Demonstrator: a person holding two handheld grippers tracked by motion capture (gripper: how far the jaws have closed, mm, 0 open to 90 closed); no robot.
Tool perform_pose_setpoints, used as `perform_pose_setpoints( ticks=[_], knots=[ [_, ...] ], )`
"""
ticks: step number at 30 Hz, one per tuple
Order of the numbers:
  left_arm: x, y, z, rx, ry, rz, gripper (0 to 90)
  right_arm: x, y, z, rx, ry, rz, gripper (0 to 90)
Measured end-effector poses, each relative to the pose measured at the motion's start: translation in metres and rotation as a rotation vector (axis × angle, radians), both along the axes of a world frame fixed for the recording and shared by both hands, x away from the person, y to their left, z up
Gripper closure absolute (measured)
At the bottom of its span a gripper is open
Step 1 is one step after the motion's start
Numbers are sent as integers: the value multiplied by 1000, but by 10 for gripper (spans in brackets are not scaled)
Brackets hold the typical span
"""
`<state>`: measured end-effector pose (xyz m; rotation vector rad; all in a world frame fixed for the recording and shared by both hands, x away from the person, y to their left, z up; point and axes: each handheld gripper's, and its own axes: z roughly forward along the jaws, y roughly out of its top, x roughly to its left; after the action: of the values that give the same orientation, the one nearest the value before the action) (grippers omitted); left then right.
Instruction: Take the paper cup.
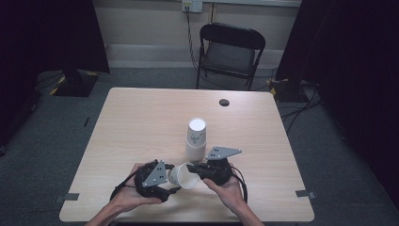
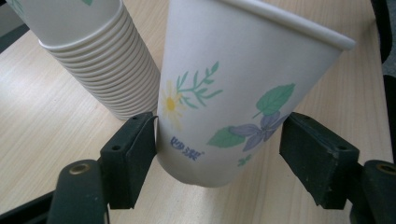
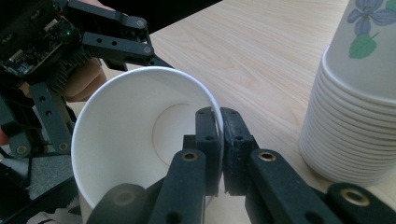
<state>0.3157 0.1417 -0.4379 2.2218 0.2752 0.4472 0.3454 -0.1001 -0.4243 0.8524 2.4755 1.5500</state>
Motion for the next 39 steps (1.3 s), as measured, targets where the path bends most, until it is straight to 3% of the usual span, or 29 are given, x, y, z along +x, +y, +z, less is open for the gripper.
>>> perform_pose_setpoints(
  ticks=[7,12,18,21,28,32,34,39],
  knots=[
    [-3,-10,-1,6,-15,-3,265,1,6,0,1,17,9,867],
    [-2,-11,-2,-9,12,8,255,-1,11,0,-20,12,8,869],
    [-3,-11,-2,-5,17,6,264,-2,14,0,-27,27,9,860],
    [-1,-9,-1,-44,71,5,310,-2,15,-1,-33,20,-6,786],
    [3,-2,3,-118,128,24,316,-4,10,2,26,-22,0,737],
    [5,2,3,-158,161,40,316,-5,5,5,58,-48,-13,741],
    [6,6,2,-187,205,54,316,-4,2,5,72,-38,-5,770],
    [4,7,0,-168,190,59,316,-3,1,5,75,-14,-3,819]
  ],
)
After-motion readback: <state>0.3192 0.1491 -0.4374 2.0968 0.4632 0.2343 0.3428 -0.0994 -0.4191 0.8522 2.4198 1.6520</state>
